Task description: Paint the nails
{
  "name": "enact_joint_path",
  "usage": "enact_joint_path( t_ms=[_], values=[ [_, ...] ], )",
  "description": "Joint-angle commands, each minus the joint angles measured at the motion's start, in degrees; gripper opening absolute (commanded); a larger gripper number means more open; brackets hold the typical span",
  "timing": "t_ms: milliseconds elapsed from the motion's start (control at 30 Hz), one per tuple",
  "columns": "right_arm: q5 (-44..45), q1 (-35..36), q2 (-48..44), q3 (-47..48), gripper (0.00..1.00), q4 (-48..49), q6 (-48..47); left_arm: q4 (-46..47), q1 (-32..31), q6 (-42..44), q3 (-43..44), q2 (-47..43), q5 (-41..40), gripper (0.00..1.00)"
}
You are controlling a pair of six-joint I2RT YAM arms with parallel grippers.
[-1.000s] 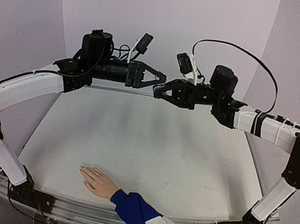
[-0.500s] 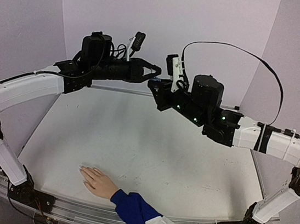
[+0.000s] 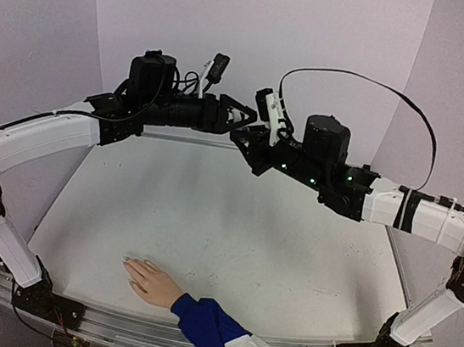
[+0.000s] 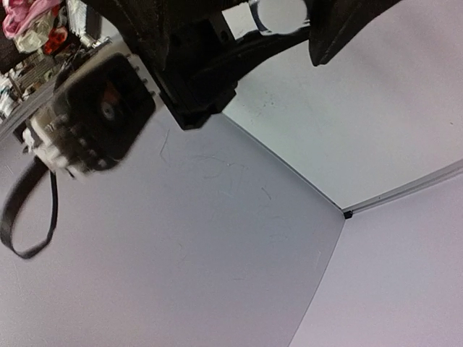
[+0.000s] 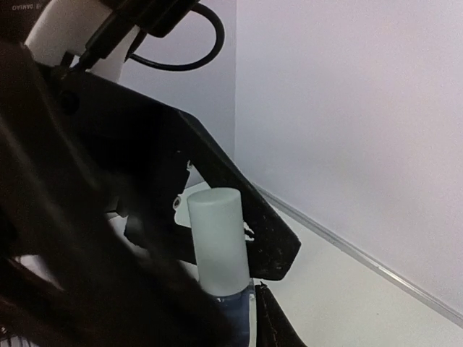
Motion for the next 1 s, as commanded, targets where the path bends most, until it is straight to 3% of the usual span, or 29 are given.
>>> enact_joint_path(
  t_ms=[0,133,300,433,667,967],
  values=[
    [-27.5,-9.0,-3.9,-0.2,0.0,6.8,7.9,-2.4,1.0,-0.3,1.8,-3.2,4.5,0.8],
    [-45.4,-14.4,-2.3,1.2,0.0,7.1,12.4,-2.3,4.0,-2.2,1.5,-4.2,7.8,0.89],
    [-62.0,-15.2,3.3,5.4,0.0,8.8,18.2,-1.5,5.3,-2.5,3.4,-2.8,14.6,0.89],
    [-68.8,-15.2,7.5,6.8,0.0,15.9,25.7,0.6,3.8,-2.6,5.4,-0.7,19.9,0.8],
    [-69.5,-15.2,8.7,5.6,0.0,20.9,29.4,1.1,2.0,-1.4,6.5,0.4,19.2,0.6],
    [-67.0,-15.2,7.4,4.1,0.0,21.4,28.2,1.0,0.7,-1.6,6.9,2.2,16.9,0.21]
  ],
)
